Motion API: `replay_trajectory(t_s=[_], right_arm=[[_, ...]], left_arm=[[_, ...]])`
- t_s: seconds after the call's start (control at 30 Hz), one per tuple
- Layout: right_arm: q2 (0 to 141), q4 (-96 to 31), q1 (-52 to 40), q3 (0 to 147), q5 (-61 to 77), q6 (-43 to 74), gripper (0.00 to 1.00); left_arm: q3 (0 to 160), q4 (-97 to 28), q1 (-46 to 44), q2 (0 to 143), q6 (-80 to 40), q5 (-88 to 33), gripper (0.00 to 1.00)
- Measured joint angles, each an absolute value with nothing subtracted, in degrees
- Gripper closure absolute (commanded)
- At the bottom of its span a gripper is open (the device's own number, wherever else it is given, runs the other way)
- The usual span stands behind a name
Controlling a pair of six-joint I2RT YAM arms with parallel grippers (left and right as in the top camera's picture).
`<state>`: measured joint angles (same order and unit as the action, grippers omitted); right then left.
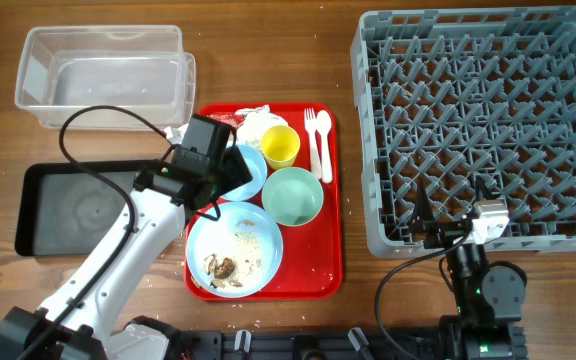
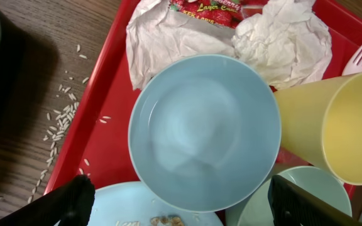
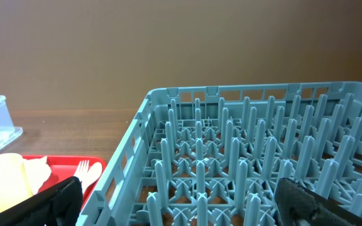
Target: Sort waste into correct bins and load items into the dishwasher rack
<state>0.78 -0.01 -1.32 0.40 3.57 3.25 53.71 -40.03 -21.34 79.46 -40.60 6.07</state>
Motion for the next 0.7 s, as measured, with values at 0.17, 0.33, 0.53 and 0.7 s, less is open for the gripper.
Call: replay_trajectory(t_s=[0.17,0.33,0.53,0.7], right_arm=[[0.8,-0.01,-1.32,0.4,3.57,3.25,0.0],[0.8,-0.01,-1.32,0.4,3.57,3.25,0.0],[0.8,-0.01,-1.32,0.4,3.57,3.25,0.0],[0.78,-0.01,-1.32,0.4,3.57,3.25,0.0]], left_arm=[[53.71,-39.35,-21.39,79.68,-40.56,6.13,0.1],[53.71,-39.13,-21.39,79.68,-40.14,9.43,0.22],[53.71,-39.13,-21.39,79.68,-39.88,13.87,0.19],[53.71,-39.16,-21.39,79.94,-39.83,13.43,0.19]])
